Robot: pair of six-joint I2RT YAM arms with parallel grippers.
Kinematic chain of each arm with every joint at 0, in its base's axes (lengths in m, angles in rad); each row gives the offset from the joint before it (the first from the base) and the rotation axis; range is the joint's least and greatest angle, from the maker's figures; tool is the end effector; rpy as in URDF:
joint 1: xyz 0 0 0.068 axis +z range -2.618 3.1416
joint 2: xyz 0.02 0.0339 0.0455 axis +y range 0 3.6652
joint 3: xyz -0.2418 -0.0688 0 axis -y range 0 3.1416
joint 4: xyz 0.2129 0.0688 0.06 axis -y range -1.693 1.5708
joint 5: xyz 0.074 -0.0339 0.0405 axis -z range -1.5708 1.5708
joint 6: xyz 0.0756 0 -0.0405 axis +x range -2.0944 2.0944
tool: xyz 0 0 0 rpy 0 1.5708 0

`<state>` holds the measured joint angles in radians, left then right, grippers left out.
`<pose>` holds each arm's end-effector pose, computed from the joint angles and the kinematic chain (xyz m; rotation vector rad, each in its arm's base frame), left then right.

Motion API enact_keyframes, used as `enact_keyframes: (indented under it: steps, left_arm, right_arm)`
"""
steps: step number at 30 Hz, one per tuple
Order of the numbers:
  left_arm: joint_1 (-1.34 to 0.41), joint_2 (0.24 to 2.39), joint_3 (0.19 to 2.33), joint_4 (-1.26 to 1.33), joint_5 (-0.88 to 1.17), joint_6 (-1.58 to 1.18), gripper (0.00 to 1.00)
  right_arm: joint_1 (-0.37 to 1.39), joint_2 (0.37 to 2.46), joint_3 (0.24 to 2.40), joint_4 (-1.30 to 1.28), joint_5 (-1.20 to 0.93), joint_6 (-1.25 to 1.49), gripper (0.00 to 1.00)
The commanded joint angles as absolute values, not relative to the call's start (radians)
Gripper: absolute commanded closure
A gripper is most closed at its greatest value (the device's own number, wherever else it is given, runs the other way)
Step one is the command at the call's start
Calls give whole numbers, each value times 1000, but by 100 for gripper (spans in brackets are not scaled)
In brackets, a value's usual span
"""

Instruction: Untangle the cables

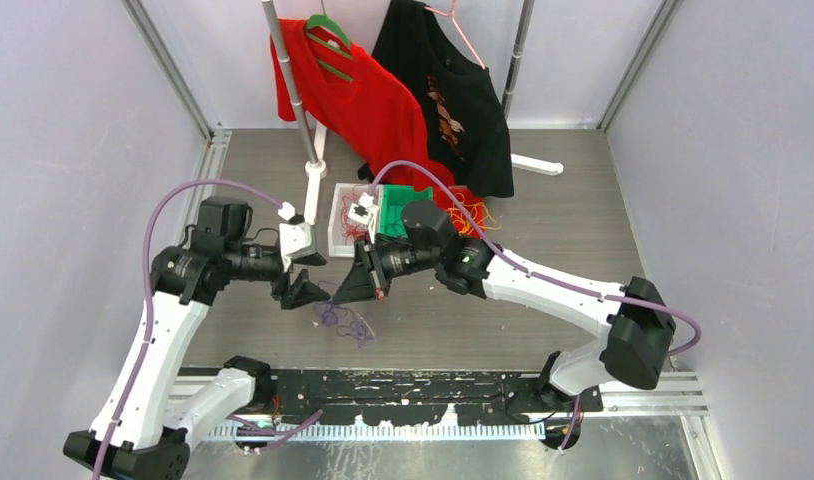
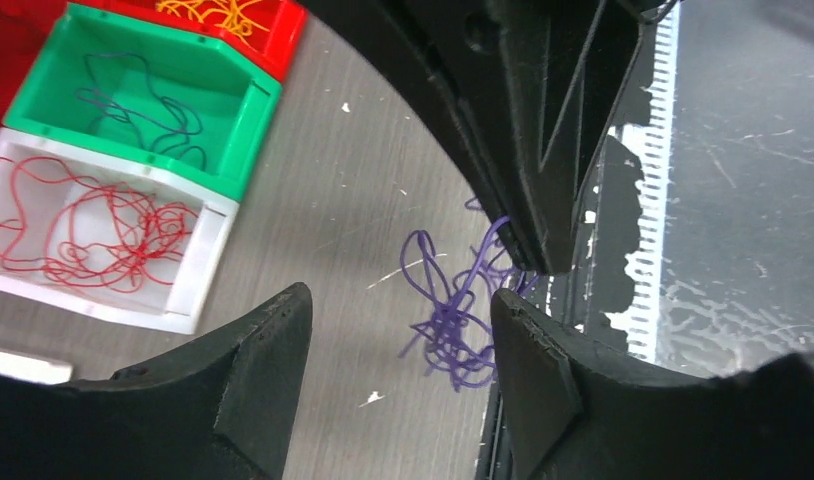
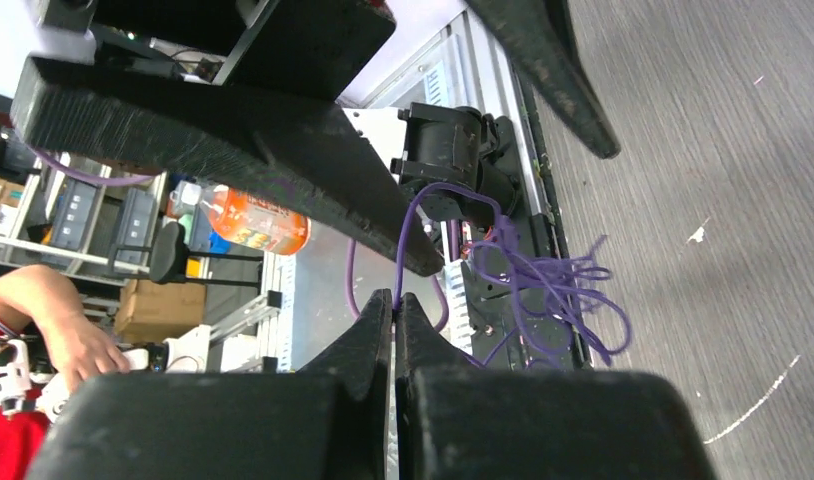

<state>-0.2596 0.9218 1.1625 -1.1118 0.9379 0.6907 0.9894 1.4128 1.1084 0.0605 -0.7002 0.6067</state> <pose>0.1223 -0.0956 0.3243 1.3248 1.7142 -0.8881 0.1411 0.3033 0.3139 -0.9678 1.9081 1.6758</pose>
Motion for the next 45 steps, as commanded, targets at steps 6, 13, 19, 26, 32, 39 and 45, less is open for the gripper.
enact_keyframes:
  steps: [6, 13, 19, 26, 32, 39, 45]
  left_arm:
    - [-333, 870, 1127, -968, 890, 701, 55]
    - [-334, 810, 1070, -770, 830, 588, 100]
    - [-334, 795, 1090, -705, 873, 459, 100]
    - [-336, 785, 1133, -664, 951, 381, 100]
    - [-339, 781, 1160, -651, 963, 430, 100]
    - [-346, 776, 1190, -643, 971, 492, 100]
    - [-349, 772, 1195, -635, 976, 499, 100]
  right_arm:
    - [997, 1459, 1187, 225, -747, 738, 99]
    - [994, 1445, 1144, 357, -719, 871, 67]
    - [892, 1265, 1090, 244, -627, 738, 47]
    - [819, 1048, 1021, 59, -302, 404, 38]
    - [815, 1127, 1079, 21, -286, 316, 38]
    - [882, 1218, 1106, 85, -314, 259, 36]
    - [957, 1237, 1093, 156, -290, 243, 32]
